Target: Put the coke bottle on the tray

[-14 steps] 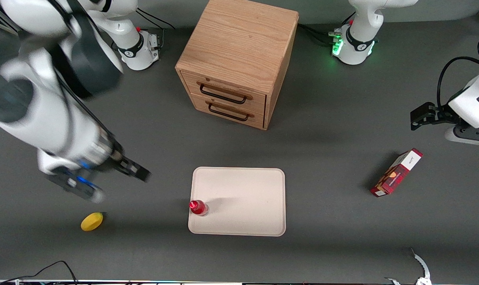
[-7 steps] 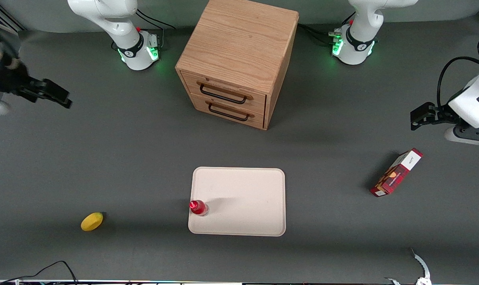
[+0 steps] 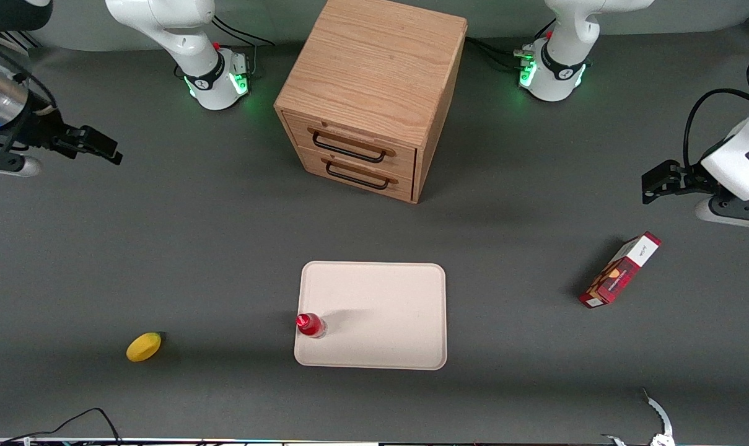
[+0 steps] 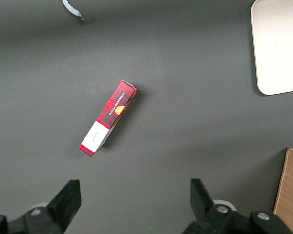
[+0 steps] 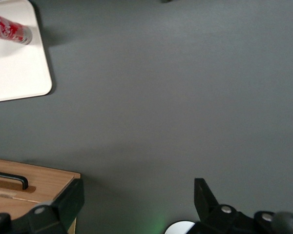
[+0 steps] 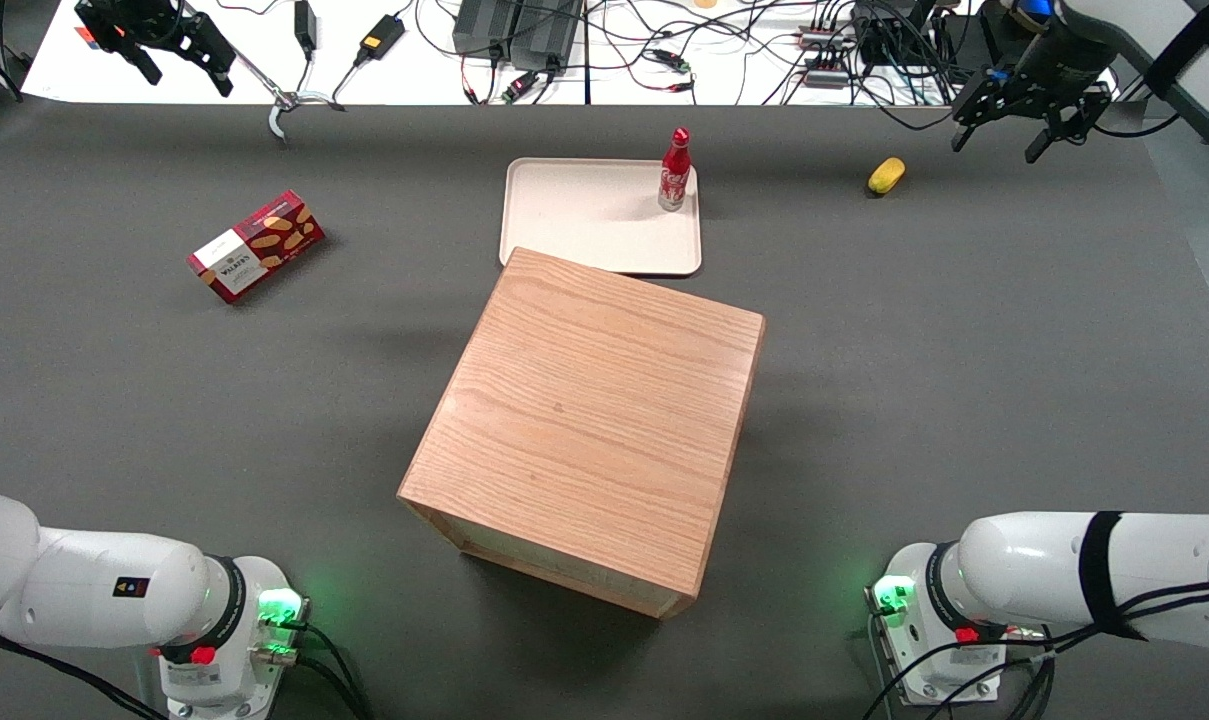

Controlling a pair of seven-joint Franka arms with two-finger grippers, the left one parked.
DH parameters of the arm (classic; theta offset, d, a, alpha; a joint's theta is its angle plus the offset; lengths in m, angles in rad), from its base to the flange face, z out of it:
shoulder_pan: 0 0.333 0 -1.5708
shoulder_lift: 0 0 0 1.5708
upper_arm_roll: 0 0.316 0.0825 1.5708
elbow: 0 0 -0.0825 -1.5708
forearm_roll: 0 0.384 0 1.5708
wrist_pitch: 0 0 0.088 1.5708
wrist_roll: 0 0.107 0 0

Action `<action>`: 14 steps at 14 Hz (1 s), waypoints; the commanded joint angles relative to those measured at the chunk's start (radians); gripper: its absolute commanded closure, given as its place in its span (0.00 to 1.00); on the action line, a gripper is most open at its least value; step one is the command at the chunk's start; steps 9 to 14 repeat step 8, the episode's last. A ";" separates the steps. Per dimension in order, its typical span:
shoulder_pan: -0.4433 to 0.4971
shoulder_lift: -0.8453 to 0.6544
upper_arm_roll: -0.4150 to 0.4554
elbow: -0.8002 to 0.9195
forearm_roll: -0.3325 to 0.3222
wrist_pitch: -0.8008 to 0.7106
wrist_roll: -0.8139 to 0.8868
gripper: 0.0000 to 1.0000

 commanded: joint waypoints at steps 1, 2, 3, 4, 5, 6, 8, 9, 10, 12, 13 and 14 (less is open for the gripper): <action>0.003 -0.017 0.009 0.033 0.005 -0.033 0.003 0.00; 0.002 -0.005 0.005 0.061 0.005 -0.049 0.003 0.00; 0.002 0.004 0.000 0.082 0.005 -0.069 0.003 0.00; 0.002 0.013 -0.002 0.097 0.004 -0.086 0.003 0.00; 0.002 0.020 -0.003 0.111 0.002 -0.097 0.003 0.00; 0.002 0.024 -0.005 0.121 0.002 -0.105 0.003 0.00; 0.002 0.030 -0.008 0.136 0.002 -0.114 0.006 0.00; 0.002 0.030 -0.008 0.136 0.002 -0.114 0.006 0.00; 0.002 0.030 -0.008 0.136 0.002 -0.114 0.006 0.00; 0.002 0.030 -0.008 0.136 0.002 -0.114 0.006 0.00; 0.002 0.030 -0.008 0.136 0.002 -0.114 0.006 0.00; 0.002 0.030 -0.008 0.136 0.002 -0.114 0.006 0.00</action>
